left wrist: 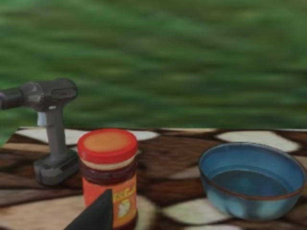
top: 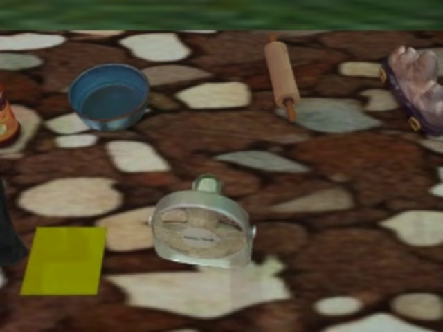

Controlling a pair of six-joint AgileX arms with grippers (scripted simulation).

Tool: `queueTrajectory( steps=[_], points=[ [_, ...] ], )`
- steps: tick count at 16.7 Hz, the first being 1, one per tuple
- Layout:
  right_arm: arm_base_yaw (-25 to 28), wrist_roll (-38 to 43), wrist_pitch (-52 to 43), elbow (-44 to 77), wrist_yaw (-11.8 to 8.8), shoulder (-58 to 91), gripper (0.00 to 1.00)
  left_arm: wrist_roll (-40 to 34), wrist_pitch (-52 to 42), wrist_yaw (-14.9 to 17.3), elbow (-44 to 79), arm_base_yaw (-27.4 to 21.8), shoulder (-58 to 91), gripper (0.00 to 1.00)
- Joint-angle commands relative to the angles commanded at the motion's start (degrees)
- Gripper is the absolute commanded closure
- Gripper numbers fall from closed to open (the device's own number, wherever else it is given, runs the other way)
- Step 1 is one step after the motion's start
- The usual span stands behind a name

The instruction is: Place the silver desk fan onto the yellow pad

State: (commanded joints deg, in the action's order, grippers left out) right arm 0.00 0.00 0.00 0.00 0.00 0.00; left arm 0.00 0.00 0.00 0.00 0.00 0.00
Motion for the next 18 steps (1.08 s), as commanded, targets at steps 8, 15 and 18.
queueTrajectory(
  steps=[8, 15, 18],
  points=[
    [0.00, 0.00, 0.00, 0.00, 0.00, 0.00, 0.00, 7.36, -10.62, 0.51, 11.70, -5.79, 12.52, 0.00],
    [0.00, 0.00, 0.00, 0.00, 0.00, 0.00, 0.00, 25.72, -37.07, 0.34, 43.79, -19.25, 47.48, 0.00],
    [0.00, 0.00, 0.00, 0.00, 0.00, 0.00, 0.00, 34.39, -49.58, 0.16, 59.60, -25.58, 64.76, 0.00]
  ],
)
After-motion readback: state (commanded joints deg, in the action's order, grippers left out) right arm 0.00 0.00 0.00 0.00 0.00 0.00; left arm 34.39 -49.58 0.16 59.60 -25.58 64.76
